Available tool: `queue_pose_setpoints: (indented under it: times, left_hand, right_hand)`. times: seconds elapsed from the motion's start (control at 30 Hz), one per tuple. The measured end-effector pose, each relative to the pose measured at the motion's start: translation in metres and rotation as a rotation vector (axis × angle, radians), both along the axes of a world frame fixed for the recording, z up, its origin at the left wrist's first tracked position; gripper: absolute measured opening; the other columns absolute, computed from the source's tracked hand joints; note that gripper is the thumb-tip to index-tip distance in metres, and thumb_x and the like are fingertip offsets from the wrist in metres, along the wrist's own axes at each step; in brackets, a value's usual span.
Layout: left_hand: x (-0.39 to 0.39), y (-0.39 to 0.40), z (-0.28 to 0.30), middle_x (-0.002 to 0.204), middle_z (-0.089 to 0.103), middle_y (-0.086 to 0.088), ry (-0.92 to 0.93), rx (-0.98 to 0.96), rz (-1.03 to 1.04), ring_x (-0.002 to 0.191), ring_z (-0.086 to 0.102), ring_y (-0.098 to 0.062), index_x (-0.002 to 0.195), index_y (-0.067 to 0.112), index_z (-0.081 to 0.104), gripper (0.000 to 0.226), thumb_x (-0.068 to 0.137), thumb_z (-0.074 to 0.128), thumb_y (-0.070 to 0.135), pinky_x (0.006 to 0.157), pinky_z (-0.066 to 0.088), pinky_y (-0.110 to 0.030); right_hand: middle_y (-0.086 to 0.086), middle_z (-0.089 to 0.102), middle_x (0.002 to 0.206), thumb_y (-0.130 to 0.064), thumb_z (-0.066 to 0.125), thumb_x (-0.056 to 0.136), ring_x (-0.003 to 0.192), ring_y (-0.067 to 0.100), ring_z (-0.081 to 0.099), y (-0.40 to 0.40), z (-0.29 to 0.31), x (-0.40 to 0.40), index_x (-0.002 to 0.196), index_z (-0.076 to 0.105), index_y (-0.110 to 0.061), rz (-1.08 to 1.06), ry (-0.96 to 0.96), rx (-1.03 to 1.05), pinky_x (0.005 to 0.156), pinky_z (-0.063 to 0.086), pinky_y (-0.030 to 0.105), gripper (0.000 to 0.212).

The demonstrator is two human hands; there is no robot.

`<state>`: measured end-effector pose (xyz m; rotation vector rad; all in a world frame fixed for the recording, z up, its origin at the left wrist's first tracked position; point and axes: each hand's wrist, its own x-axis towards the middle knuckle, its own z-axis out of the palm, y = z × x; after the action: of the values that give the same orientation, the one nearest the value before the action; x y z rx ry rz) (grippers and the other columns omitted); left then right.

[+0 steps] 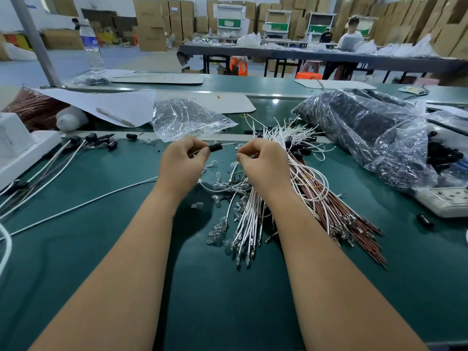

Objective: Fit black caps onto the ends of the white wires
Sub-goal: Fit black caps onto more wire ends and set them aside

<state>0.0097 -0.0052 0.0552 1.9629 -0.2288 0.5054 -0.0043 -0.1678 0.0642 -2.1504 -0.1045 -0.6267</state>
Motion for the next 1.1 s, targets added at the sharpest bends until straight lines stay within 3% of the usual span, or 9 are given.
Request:
queue_pose_setpoints:
  times: [0.1,0.27,0.67,0.8,0.9,1.03,1.1]
  left_hand:
    - [0.0006,0.0001,-0.0006,0.075,0.065,-0.009,0.003,0.007,0.0,0.06,0.05,-0.011,0.083,0.022,0.064,0.012,0.091,0.061,0.013,0.056,0.04,-0.015]
    - [0.0,-0.0004,-0.0008,0.082,0.068,-0.016,0.009,0.015,-0.01,0.069,0.055,-0.016,0.084,0.021,0.064,0.012,0.091,0.061,0.012,0.063,0.044,-0.024]
    - [0.0007,-0.0024,-0.0017,0.081,0.067,-0.009,0.005,0.022,-0.043,0.073,0.056,-0.02,0.081,0.028,0.064,0.015,0.091,0.062,0.017,0.072,0.048,-0.036]
    - [0.0014,-0.002,-0.0024,0.071,0.06,0.005,-0.027,0.015,-0.037,0.067,0.052,-0.014,0.08,0.03,0.063,0.017,0.09,0.063,0.017,0.068,0.044,-0.033]
    - [0.0013,-0.0023,-0.0027,0.065,0.055,0.018,-0.069,0.034,0.003,0.06,0.048,-0.001,0.083,0.025,0.065,0.01,0.09,0.064,0.018,0.063,0.039,-0.025]
    - [-0.0033,-0.0034,0.0005,0.072,0.057,0.022,-0.156,0.121,0.078,0.068,0.053,0.009,0.089,0.02,0.069,0.005,0.089,0.064,0.017,0.066,0.038,-0.01]
    - [-0.0056,-0.0039,0.0029,0.076,0.061,0.015,-0.225,0.171,0.095,0.074,0.056,0.003,0.093,0.013,0.071,0.008,0.089,0.064,0.014,0.071,0.042,-0.013]
  right_hand:
    - [-0.01,0.065,0.077,-0.016,0.072,0.083,0.068,0.011,0.063,-0.0006,0.0008,-0.0009,0.097,0.07,-0.021,0.006,-0.059,0.049,0.068,0.057,0.037,0.015]
    - [-0.01,0.065,0.074,-0.015,0.068,0.086,0.066,0.006,0.06,0.0007,0.001,-0.0019,0.09,0.073,-0.017,0.019,-0.144,0.051,0.068,0.055,0.031,0.006]
    - [-0.01,0.065,0.078,-0.011,0.065,0.09,0.074,0.006,0.062,0.0004,0.0035,-0.0024,0.091,0.069,-0.017,0.04,-0.084,0.166,0.071,0.053,0.022,0.007]
    - [-0.007,0.065,0.077,-0.012,0.067,0.089,0.07,0.007,0.06,0.0009,0.0055,-0.0036,0.086,0.067,-0.017,0.066,-0.058,0.265,0.071,0.053,0.022,0.006]
    - [-0.005,0.066,0.073,-0.009,0.07,0.086,0.066,0.006,0.059,0.0004,0.0071,-0.004,0.08,0.067,-0.019,0.09,-0.042,0.37,0.069,0.053,0.02,0.012]
    - [-0.006,0.065,0.072,-0.007,0.07,0.086,0.064,0.004,0.058,0.0015,0.007,-0.0037,0.08,0.067,-0.019,0.095,-0.06,0.336,0.067,0.051,0.017,0.014]
    - [-0.009,0.063,0.071,-0.007,0.069,0.087,0.064,0.003,0.057,0.0022,0.006,-0.0033,0.079,0.065,-0.019,0.079,-0.084,0.269,0.066,0.051,0.017,0.015]
